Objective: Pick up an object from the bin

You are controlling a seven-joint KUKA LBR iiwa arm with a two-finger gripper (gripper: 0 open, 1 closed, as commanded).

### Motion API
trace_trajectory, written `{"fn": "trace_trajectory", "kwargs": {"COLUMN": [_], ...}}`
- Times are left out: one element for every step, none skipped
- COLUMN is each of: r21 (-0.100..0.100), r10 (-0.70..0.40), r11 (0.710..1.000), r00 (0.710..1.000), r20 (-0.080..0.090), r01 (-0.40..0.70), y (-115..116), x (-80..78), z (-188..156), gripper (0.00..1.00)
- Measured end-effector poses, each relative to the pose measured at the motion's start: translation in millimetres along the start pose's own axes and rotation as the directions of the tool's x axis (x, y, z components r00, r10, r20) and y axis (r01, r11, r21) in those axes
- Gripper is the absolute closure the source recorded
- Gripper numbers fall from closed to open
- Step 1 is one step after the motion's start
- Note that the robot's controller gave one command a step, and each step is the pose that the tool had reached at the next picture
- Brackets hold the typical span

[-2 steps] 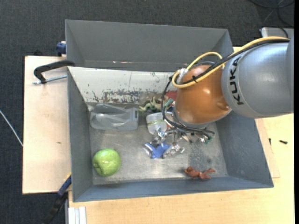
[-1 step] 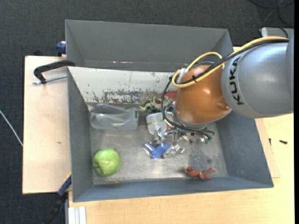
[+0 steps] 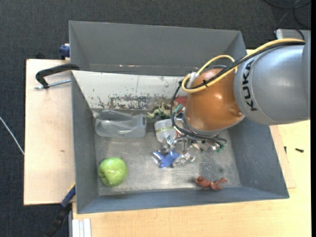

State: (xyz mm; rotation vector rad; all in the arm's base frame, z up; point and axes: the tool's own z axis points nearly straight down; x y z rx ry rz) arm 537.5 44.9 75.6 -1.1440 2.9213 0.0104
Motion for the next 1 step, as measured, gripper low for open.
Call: {"fn": "trace_trajectory", "kwargs": {"r21": [0.011], "r10": [-0.001], "r11": [1.0], "r00": [1.0], "r20": [0.004], "r01": [0.001], "y": [13.0], "x": [-0.5], "z": [-148.7], "gripper": [1.0]}}
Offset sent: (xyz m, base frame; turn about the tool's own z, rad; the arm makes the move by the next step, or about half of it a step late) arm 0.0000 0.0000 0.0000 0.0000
